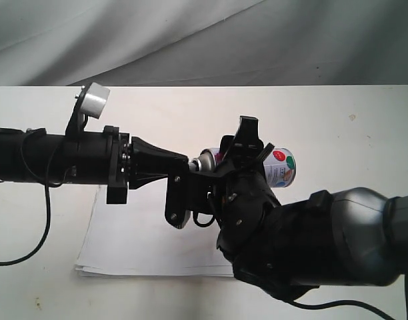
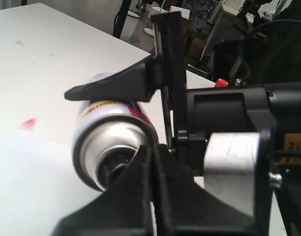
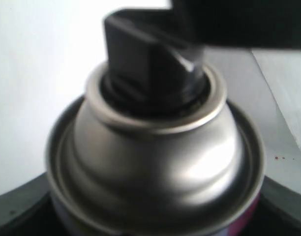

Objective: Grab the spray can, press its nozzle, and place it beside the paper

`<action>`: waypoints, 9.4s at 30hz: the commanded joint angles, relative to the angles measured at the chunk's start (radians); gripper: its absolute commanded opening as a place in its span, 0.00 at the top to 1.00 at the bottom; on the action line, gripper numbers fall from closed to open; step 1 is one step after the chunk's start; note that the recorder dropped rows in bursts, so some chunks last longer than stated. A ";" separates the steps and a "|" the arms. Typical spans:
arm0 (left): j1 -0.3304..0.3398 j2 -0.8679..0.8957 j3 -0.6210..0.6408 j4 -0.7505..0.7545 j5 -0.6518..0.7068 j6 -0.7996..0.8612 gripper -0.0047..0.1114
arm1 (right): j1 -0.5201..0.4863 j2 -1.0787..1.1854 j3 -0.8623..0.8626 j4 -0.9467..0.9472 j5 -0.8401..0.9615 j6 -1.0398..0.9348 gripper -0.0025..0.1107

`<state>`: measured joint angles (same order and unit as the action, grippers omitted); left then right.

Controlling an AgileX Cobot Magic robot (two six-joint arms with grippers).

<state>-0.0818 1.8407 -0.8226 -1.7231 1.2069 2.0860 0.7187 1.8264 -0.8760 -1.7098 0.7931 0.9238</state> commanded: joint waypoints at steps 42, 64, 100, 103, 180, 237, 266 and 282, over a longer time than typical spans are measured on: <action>0.046 0.067 -0.055 0.076 0.014 -0.003 0.96 | 0.001 -0.008 -0.011 -0.035 0.035 0.002 0.98; -0.069 0.072 -0.055 -0.021 -0.086 0.005 0.96 | 0.040 -0.008 -0.011 -0.035 -0.008 0.002 0.98; -0.015 0.034 -0.090 0.067 -0.164 -0.042 0.96 | 0.040 -0.008 -0.011 -0.035 -0.008 0.000 0.98; 0.048 -0.019 -0.088 0.139 -0.132 -0.097 0.96 | 0.040 -0.008 -0.011 -0.035 -0.008 0.000 0.98; 0.107 -0.850 0.451 0.230 -0.082 -0.438 0.96 | -0.812 -0.390 0.024 0.415 -1.029 0.233 0.98; 0.107 -0.881 0.469 0.246 0.014 -0.494 0.96 | -0.810 0.065 0.007 1.223 -1.211 -0.598 0.97; 0.107 -0.881 0.469 0.244 0.014 -0.487 0.96 | -0.810 -0.311 0.007 1.227 -1.070 -0.552 0.22; 0.107 -0.886 0.469 0.074 0.014 -0.229 0.96 | -0.808 -1.149 0.007 1.376 -0.332 -0.514 0.65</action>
<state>0.0225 0.9612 -0.3574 -1.6057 1.2142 1.8108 -0.0893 0.8069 -0.8654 -0.4267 0.3012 0.4135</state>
